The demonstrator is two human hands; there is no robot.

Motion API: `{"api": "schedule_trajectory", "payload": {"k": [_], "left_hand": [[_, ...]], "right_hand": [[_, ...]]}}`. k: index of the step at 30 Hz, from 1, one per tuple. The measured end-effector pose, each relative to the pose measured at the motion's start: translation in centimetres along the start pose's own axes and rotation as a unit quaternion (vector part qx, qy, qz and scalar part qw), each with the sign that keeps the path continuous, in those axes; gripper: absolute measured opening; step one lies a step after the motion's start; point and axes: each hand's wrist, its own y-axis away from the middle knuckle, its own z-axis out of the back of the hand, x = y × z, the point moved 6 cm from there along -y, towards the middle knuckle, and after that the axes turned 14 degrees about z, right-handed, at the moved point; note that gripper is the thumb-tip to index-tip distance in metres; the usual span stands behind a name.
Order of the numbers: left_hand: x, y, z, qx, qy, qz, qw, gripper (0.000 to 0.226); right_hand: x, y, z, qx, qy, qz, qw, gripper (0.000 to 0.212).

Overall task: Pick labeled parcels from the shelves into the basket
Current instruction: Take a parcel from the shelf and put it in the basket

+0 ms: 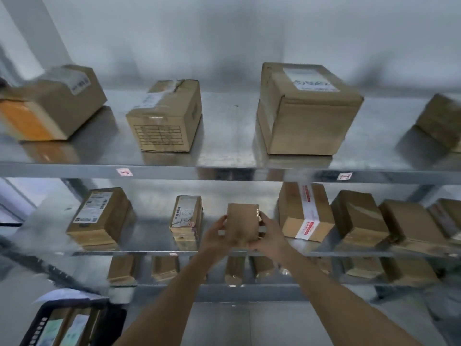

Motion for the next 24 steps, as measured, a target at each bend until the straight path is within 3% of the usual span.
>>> {"api": "schedule_trajectory", "payload": {"k": [2, 4, 6, 11, 17, 24], "left_hand": [[-0.6, 3.8, 1.0, 0.011, 0.062, 0.029, 0.998, 0.076], [-0.9, 7.3, 2.1, 0.019, 0.083, 0.031, 0.996, 0.053], [-1.2, 11.0, 3.6, 0.004, 0.087, 0.015, 0.996, 0.043], [-2.5, 19.5, 7.6, -0.021, 0.116, -0.013, 0.993, 0.046], [-5.7, 27.9, 12.4, -0.128, 0.122, -0.079, 0.981, 0.030], [-7.2, 35.0, 15.3, -0.078, 0.109, -0.125, 0.983, 0.056]], "right_hand": [[2.6, 2.8, -0.1, -0.032, 0.014, 0.008, 0.999, 0.096], [5.3, 5.7, -0.5, -0.056, -0.002, 0.024, 0.998, 0.097], [8.0, 8.7, -1.0, -0.075, -0.020, 0.035, 0.996, 0.086], [14.8, 15.1, -2.2, -0.104, -0.057, 0.056, 0.991, 0.057], [22.4, 20.6, -2.4, -0.148, -0.064, 0.100, 0.982, 0.033], [29.4, 25.4, -2.9, -0.067, -0.052, 0.183, 0.979, 0.063]]}}
